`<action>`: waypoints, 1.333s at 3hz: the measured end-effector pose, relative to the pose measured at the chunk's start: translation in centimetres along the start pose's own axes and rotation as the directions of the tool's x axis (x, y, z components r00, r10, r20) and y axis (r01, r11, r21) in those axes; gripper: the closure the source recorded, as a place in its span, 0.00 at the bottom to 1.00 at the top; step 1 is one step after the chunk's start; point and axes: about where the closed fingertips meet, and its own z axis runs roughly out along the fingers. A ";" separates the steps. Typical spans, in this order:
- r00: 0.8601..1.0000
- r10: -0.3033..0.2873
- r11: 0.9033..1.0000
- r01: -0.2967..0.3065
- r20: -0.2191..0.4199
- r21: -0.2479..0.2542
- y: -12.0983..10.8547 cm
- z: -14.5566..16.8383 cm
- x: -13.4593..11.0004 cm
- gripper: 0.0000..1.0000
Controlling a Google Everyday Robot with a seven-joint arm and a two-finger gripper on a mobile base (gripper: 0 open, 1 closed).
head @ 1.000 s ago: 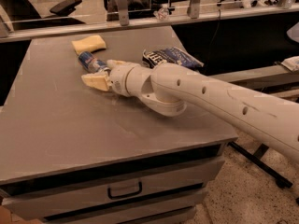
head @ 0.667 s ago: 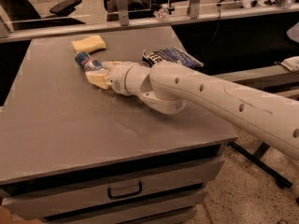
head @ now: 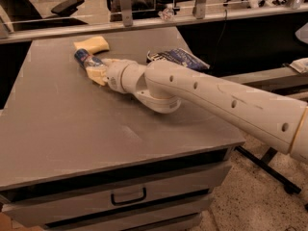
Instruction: Move redbull can near sponge
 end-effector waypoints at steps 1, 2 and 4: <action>1.000 0.005 1.000 -0.005 0.008 0.027 -0.9 1.3 -0.6 0.88; 1.000 0.002 0.999 -0.003 0.009 0.046 -1.6 1.9 -1.0 0.65; 1.000 0.002 0.998 -0.003 0.002 0.070 -2.1 1.8 -1.1 0.18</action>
Offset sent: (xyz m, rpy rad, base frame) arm 0.0389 0.0021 0.0101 -0.0048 -0.0173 -0.0729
